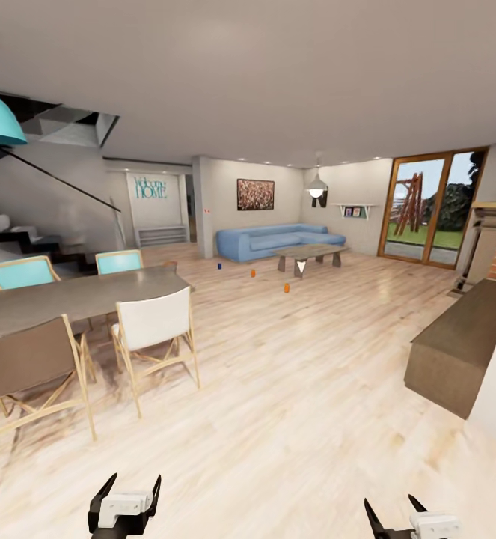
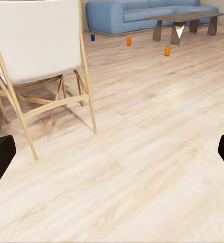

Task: Put the three can of soda from the living room inside the tash can in the kitchen.

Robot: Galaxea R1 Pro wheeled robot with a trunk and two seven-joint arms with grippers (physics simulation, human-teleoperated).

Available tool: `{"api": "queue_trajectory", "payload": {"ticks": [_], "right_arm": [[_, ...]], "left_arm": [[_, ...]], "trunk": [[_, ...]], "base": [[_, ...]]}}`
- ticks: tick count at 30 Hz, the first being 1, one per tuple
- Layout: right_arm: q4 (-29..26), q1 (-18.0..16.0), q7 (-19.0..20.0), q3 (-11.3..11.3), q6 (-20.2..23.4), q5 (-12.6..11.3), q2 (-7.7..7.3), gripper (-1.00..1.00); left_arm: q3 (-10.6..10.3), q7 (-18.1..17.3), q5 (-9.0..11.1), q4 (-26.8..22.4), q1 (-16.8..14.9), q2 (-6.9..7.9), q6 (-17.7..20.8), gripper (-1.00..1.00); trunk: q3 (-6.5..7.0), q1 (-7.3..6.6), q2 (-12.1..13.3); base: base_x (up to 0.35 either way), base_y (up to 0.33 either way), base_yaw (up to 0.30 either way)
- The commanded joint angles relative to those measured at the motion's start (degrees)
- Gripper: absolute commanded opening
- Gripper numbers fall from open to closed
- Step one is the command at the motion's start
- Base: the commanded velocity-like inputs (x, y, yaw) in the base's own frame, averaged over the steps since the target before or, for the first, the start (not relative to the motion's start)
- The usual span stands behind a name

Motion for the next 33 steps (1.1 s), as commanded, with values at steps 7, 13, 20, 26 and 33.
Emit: {"api": "queue_trajectory", "payload": {"ticks": [7,13,20,26,33], "right_arm": [[0.00,0.00,0.00,-0.02,-0.03,0.06,0.00,1.00],[0.00,0.00,0.00,-0.07,-0.06,0.07,0.00,1.00],[0.00,0.00,0.04,-0.05,-0.06,0.08,0.00,1.00],[0.00,0.00,-0.01,-0.01,-0.03,0.08,0.00,1.00],[0.00,0.00,-0.08,0.00,0.01,0.09,0.00,1.00]], "left_arm": [[0.00,0.04,-0.02,-0.03,0.00,0.00,0.09,1.00],[0.00,0.04,-0.02,-0.04,0.00,0.00,0.10,1.00],[0.00,0.05,-0.01,-0.08,0.00,0.00,0.06,1.00],[0.00,0.06,-0.01,-0.08,0.00,0.00,0.05,1.00],[0.00,0.06,-0.03,-0.04,0.00,0.00,0.05,1.00]], "trunk": [[-0.59,0.00,0.00],[-0.71,0.00,0.00],[-0.74,0.00,0.00],[-0.96,0.00,0.00],[-1.52,0.00,0.00]], "base": [[0.294,-0.131,0.000],[0.298,-0.166,0.000],[0.299,-0.170,0.000],[0.299,-0.171,0.000],[0.299,-0.173,0.000]]}}
